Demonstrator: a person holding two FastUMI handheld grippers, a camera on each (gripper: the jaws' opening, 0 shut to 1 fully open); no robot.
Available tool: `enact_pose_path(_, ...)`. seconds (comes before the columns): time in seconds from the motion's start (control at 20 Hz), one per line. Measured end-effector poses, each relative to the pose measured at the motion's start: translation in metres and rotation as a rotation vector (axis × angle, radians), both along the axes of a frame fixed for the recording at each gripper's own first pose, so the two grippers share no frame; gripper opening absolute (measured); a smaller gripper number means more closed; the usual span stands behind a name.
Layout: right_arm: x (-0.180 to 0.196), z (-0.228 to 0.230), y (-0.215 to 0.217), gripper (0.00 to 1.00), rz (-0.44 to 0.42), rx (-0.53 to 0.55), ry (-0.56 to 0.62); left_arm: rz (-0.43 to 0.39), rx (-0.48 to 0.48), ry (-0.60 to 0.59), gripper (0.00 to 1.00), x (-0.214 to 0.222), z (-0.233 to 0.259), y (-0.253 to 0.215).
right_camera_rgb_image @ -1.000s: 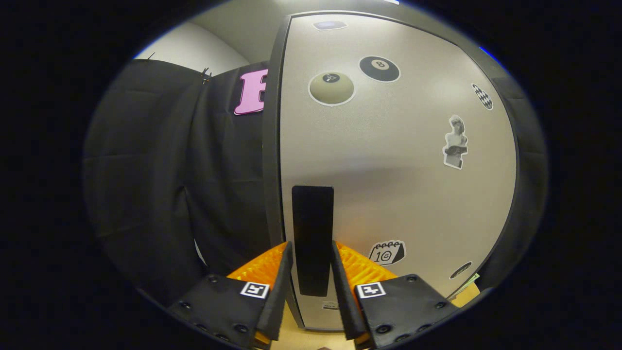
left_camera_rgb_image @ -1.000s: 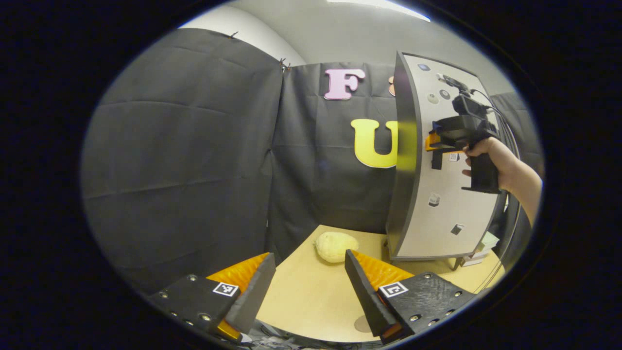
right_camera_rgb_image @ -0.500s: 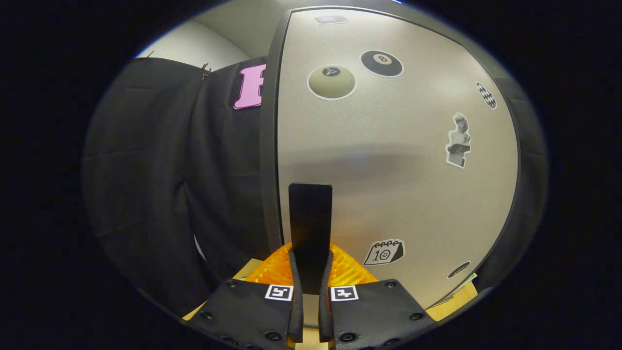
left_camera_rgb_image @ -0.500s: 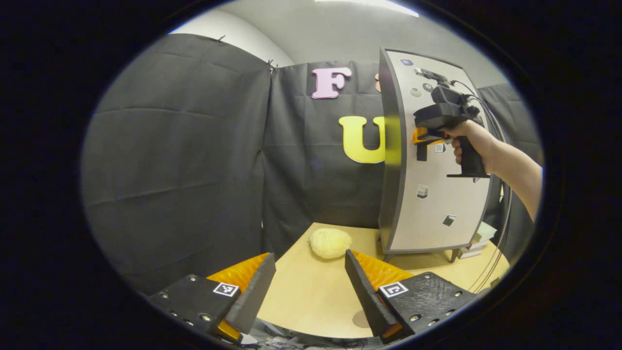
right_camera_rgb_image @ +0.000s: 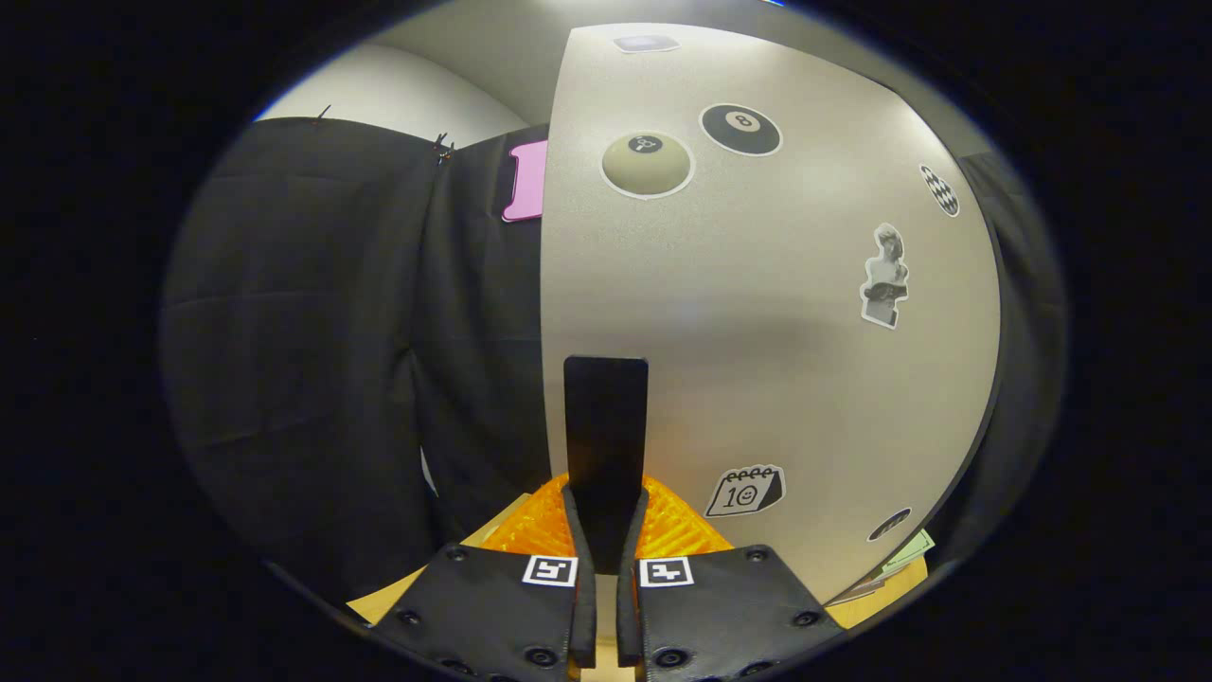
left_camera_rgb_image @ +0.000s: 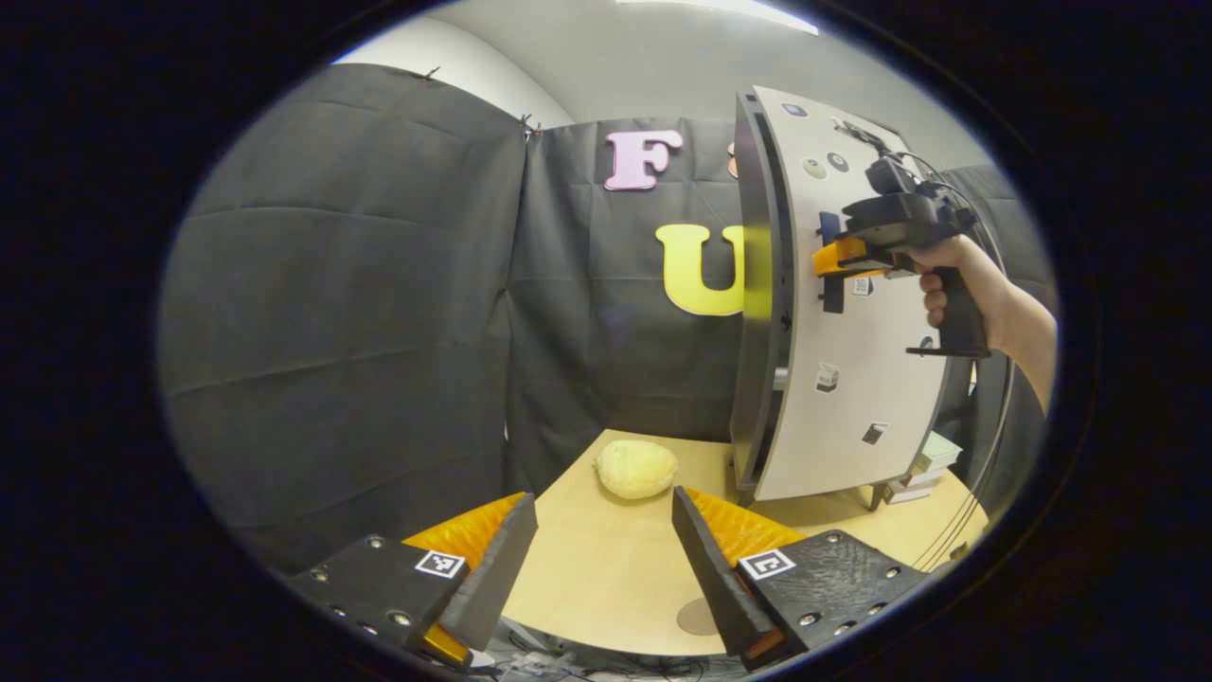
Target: Open the cabinet door with the right hand, grasp the bottle in the cabinet with the left hand and place it on the coaster, then close the cabinet door with the right hand.
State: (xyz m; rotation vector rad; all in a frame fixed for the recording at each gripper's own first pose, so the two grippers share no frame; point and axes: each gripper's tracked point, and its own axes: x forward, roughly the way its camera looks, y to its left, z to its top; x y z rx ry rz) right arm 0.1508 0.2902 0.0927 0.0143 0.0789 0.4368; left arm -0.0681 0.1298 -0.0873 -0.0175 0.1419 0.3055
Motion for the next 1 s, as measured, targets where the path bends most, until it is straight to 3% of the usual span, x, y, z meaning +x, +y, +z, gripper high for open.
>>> enact_pose_path(0.45, -0.044, 0.0, -0.025, 0.1, 0.092, 0.021, -0.008, -0.028, 0.019, 0.004, 0.87, 0.01, 0.004, -0.018)
enact_pose_path(0.85, -0.06, -0.005, -0.051, 0.1, 0.093, 0.057, 0.021, -0.092, 0.027, 0.006, 0.87, 0.019, 0.004, -0.049)
enact_pose_path(1.0, -0.067, -0.006, -0.063, 0.1, 0.079, 0.073, 0.023, -0.117, 0.017, 0.01, 0.92, 0.024, 0.004, -0.058)
